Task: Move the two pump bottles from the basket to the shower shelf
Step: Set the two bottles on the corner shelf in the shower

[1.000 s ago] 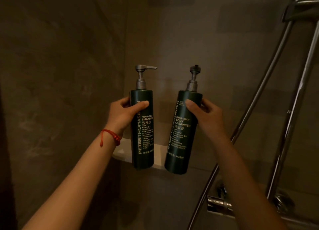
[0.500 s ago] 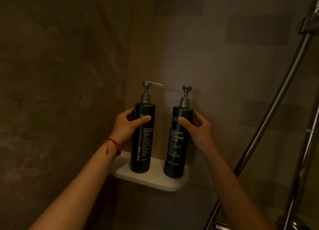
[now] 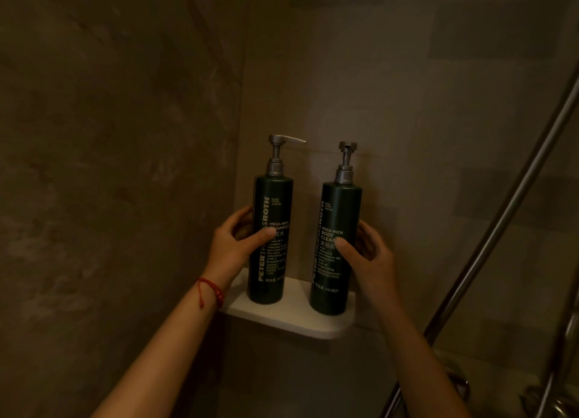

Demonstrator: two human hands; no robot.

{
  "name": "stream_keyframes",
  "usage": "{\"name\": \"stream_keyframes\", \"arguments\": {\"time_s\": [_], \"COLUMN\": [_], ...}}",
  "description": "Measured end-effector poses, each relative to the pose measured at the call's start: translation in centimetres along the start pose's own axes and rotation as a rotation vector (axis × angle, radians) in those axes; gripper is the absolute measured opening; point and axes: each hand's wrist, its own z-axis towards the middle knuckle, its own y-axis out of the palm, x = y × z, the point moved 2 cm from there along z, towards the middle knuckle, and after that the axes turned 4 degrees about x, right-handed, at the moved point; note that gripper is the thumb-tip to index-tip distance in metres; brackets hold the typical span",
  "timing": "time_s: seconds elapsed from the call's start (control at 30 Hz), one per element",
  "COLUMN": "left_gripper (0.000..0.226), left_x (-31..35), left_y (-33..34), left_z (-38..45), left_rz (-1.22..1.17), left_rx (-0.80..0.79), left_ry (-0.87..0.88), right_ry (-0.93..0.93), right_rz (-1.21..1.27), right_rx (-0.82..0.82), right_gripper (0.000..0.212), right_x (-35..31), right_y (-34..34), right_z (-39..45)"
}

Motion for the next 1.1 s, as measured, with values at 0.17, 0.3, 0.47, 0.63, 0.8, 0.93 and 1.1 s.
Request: {"name": "stream_keyframes", "arguments": {"time_s": [0.17,0.3,0.47,0.63,0.8,0.93,1.1], "left_gripper": [0.076,0.076,0.062,0.052,0.065,0.070,0.065], "left_x": [-3.2,-4.0,-3.6,-3.4,-3.8,-4.0,-4.3], "left_y": [0.4,0.5,-0.3,-0.8,-0.6,-0.6,-0.8], "left_z": [-2.2,-2.2,-1.5,-1.0,-1.0,-0.9,-0.9], "left_rz": [0.065,0.130,0.116,0.079,0.078,0.112,0.093], "left_rx": [-0.013,-0.004,-0.119,-0.219,-0.180,-0.119,-0.154], "left_ry": [-0.073,-0.083,-0.153,-0.236,-0.218,-0.213,-0.219], "right_ry": [0.111,0.171,0.176,0.189,0.154,0.112,0.107], "right_rz": [-0.064,-0.092,-0.053,-0.017,-0.061,-0.129,-0.139], "right_rx": [-0.015,-0.037,-0.107,-0.180,-0.113,-0.031,-0.017], "right_gripper": [0.076,0.065,0.043,0.041,0.055,0.058,0.056], "right_x": [2.9,3.6,3.7,3.5,3.7,4.2,4.4], "right_y": [-0.4,-0.5,-0.6,-0.3,0.1,0.5,0.6], "right_z": [-2.3,-2.6,-2.7,-2.9,-3.4,-3.5,-3.6]}}
